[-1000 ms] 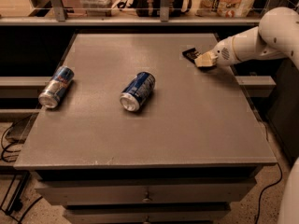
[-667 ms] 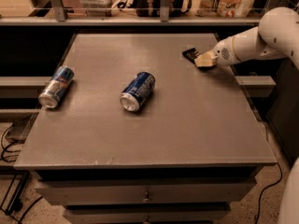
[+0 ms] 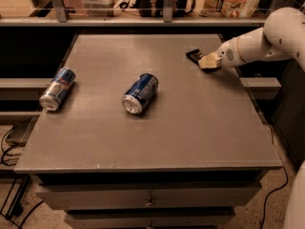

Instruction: Pick rxbar chocolate

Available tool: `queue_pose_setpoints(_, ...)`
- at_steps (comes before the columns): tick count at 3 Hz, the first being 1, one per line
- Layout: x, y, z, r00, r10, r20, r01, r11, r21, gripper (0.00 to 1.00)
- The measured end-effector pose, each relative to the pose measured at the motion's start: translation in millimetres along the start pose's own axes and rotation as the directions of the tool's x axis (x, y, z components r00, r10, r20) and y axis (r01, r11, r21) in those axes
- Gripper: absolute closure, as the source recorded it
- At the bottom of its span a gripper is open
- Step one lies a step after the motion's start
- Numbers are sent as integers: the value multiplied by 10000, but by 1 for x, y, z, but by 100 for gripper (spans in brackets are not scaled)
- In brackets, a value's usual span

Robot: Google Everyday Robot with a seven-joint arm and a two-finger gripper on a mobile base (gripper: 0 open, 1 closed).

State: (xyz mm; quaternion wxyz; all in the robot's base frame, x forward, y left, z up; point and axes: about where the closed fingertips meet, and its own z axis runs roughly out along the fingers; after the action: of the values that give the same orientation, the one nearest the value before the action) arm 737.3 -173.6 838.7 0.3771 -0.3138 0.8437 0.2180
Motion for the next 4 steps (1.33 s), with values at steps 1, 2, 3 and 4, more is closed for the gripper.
queue_pose_setpoints(1,0,0,0,10000,-1,1,1,10000,1,100)
queue_pose_setpoints(2,0,0,0,10000,-3,1,3,10000,2,82)
queue_pose_setpoints(3,-17,8,1,9989,-445,146,442,9989,160,58)
queue_pose_setpoints(4,-26,15,2,9971,-721,243,714,9970,287,35)
